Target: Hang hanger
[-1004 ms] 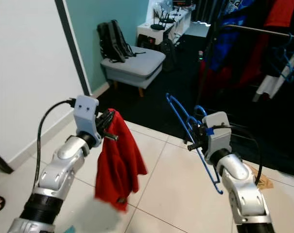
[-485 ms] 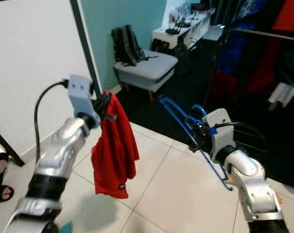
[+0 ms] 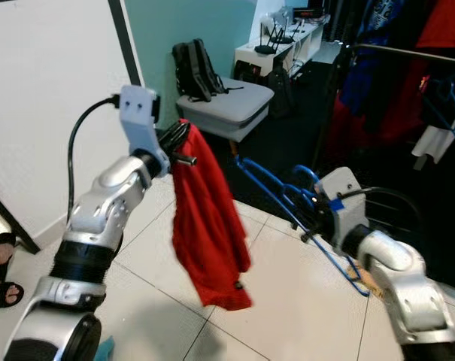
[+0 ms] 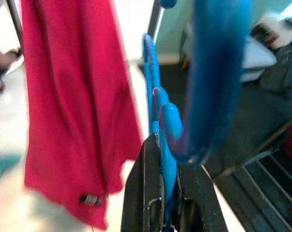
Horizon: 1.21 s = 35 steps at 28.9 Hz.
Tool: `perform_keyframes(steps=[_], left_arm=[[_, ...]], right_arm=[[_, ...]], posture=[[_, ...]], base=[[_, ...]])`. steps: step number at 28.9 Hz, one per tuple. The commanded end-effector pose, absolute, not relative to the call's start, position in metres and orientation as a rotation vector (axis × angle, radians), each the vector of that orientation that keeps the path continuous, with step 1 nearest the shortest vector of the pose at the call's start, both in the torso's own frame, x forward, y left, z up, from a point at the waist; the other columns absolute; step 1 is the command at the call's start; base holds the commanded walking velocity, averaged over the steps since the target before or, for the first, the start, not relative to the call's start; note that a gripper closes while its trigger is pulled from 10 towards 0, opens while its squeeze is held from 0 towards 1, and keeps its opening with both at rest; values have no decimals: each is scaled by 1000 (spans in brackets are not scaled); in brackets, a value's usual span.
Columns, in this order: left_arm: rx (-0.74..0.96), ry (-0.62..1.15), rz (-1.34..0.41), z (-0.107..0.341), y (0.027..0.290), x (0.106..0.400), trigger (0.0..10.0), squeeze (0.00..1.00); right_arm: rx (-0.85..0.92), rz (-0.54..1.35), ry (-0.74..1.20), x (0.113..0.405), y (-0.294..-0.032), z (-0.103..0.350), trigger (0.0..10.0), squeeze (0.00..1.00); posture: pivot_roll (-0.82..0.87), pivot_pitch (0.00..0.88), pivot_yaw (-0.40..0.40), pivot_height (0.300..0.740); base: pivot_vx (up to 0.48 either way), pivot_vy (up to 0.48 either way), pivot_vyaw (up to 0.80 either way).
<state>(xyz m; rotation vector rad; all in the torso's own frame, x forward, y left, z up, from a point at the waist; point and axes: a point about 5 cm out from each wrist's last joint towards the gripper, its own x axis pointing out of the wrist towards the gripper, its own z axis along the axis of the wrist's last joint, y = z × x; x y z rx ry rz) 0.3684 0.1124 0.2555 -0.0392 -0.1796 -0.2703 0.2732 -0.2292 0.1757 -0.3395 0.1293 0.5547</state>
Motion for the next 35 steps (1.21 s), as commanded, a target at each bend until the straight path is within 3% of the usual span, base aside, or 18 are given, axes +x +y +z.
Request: perform_keyframes(steps=[1, 8, 14, 17, 20, 23, 29, 35], left_arm=[[-26, -186, -220, 266, 114, 370, 10000, 0], [-38, -76, -106, 263, 118, 374, 10000, 0], [-109, 41, -77, 252, 108, 374, 10000, 0], [-109, 41, -77, 252, 108, 374, 10000, 0], [-157, 14, -145, 263, 92, 370, 10000, 0], [-173, -17, -160, 272, 89, 369, 10000, 0], [-184, -50, -151, 284, 92, 367, 10000, 0], [-195, -57, -85, 292, 101, 366, 10000, 0]], right_arm=[[-336, 566, 130, 269, -237, 182, 10000, 0], [-322, 609, 150, 261, -248, 192, 10000, 0], [-252, 818, 177, 239, -234, 197, 10000, 0], [-252, 818, 177, 239, -234, 197, 10000, 0], [-139, 1047, 155, 222, -196, 201, 10000, 0], [-114, 1118, 144, 219, -174, 200, 10000, 0], [-131, 1077, 129, 231, -154, 195, 10000, 0], [-141, 848, 93, 263, -143, 196, 10000, 0]], posture=[[-40, 9, -3, 740], [-37, 20, 0, 740], [-37, 32, 9, 740], [-37, 32, 9, 740], [-33, 34, 15, 740], [-28, 34, 14, 740], [-24, 33, 11, 740], [-20, 31, 9, 740]], base=[[0, 0, 0], [0, 0, 0], [0, 0, 0], [0, 0, 0], [0, 0, 0], [0, 0, 0], [0, 0, 0], [0, 0, 0]])
